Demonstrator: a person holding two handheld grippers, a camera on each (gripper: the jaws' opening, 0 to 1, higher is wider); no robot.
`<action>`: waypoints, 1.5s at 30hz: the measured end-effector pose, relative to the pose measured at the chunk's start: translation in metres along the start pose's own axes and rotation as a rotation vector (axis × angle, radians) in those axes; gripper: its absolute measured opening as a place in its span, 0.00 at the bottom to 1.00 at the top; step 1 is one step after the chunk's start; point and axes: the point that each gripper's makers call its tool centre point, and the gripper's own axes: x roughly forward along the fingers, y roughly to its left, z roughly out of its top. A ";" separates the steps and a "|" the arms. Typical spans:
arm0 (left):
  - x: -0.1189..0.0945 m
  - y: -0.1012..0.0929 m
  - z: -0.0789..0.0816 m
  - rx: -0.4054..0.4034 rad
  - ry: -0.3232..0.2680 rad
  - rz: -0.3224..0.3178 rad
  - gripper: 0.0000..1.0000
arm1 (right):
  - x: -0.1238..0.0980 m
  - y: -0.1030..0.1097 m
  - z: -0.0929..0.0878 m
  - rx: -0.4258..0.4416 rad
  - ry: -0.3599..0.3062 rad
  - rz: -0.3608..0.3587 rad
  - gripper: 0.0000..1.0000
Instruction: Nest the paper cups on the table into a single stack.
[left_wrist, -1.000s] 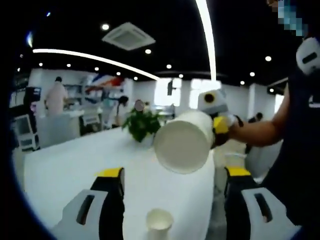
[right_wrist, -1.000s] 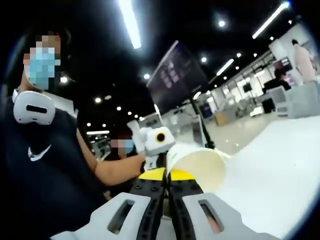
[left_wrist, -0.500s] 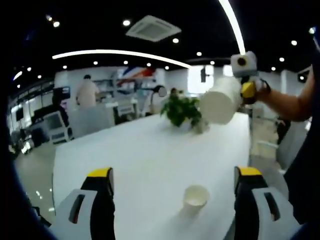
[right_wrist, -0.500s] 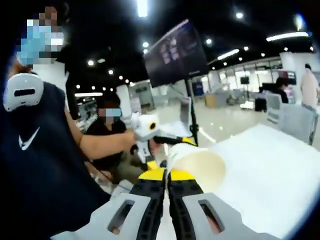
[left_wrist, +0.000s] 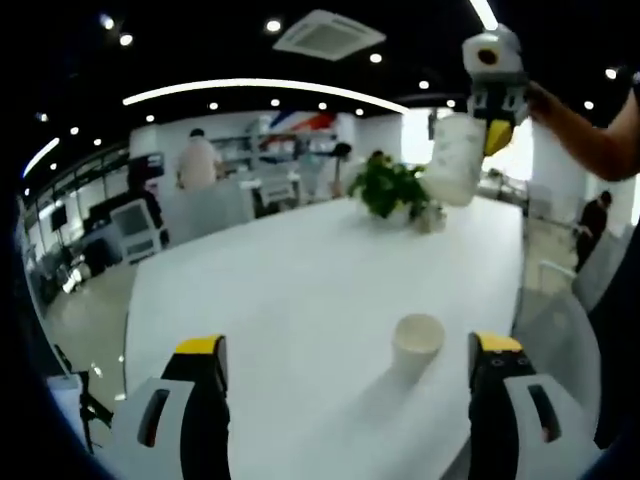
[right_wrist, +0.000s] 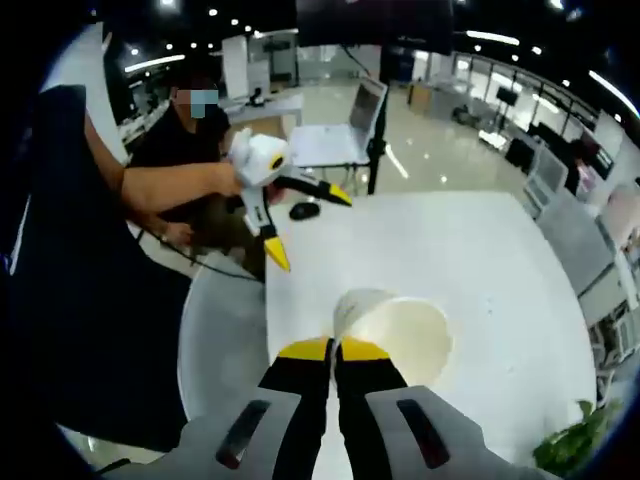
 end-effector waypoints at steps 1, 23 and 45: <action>-0.001 0.001 -0.001 0.000 0.001 0.001 0.99 | 0.000 0.000 0.000 -0.009 0.025 0.000 0.00; 0.002 -0.005 -0.019 -0.009 0.055 -0.009 0.99 | 0.018 -0.005 0.018 -0.066 0.389 0.043 0.00; 0.001 -0.007 -0.029 -0.019 0.055 0.011 0.99 | 0.054 -0.004 -0.005 -0.043 0.439 0.034 0.00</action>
